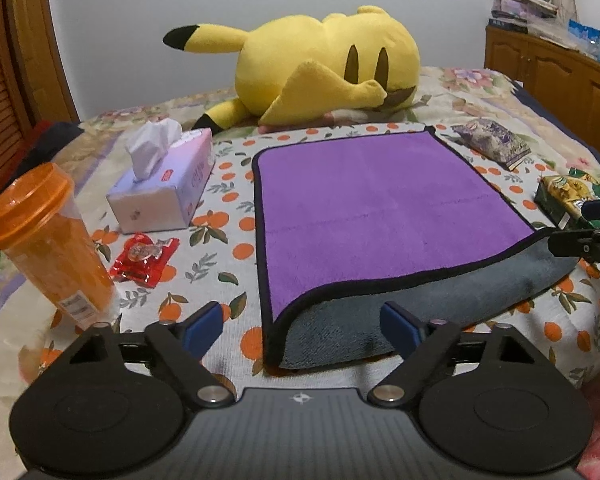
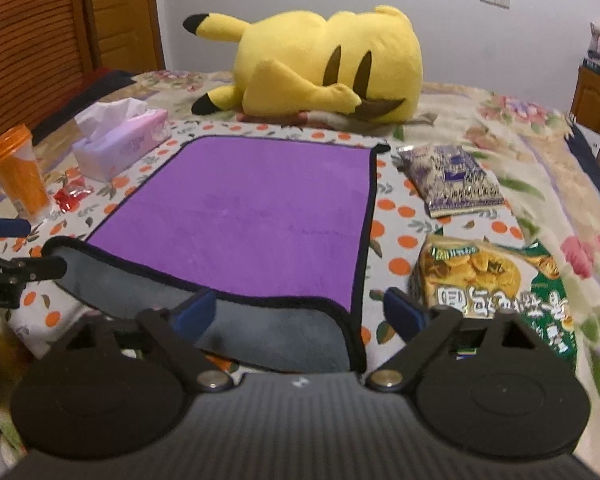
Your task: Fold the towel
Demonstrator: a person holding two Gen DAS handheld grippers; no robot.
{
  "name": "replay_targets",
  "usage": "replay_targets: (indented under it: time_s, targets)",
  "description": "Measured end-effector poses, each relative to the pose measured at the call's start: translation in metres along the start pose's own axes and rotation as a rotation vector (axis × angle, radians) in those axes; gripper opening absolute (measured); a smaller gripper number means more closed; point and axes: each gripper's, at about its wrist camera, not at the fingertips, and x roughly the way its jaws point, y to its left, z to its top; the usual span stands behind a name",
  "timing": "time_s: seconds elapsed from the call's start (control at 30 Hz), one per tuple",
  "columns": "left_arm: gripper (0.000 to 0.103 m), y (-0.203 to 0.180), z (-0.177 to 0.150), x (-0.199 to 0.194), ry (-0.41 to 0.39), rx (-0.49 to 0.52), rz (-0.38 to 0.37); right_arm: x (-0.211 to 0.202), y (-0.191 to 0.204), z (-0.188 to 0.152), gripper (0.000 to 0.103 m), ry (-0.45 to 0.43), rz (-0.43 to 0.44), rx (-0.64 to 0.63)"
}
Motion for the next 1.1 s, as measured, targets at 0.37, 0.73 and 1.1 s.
replay_targets:
  time_s: [0.37, 0.73, 1.1]
  targets:
    - [0.065, 0.010, -0.001, 0.010, 0.054, -0.047, -0.040, 0.013, -0.005, -0.006, 0.083, 0.096, 0.033, 0.015]
    - [0.047, 0.005, -0.005, 0.012, 0.065, -0.017, -0.060, 0.020, -0.009, -0.009, 0.068, 0.147, 0.044, 0.028]
    - [0.026, 0.004, -0.006, 0.012, 0.070, -0.011, -0.067, 0.020, -0.014, -0.010, 0.027, 0.147, 0.017, 0.020]
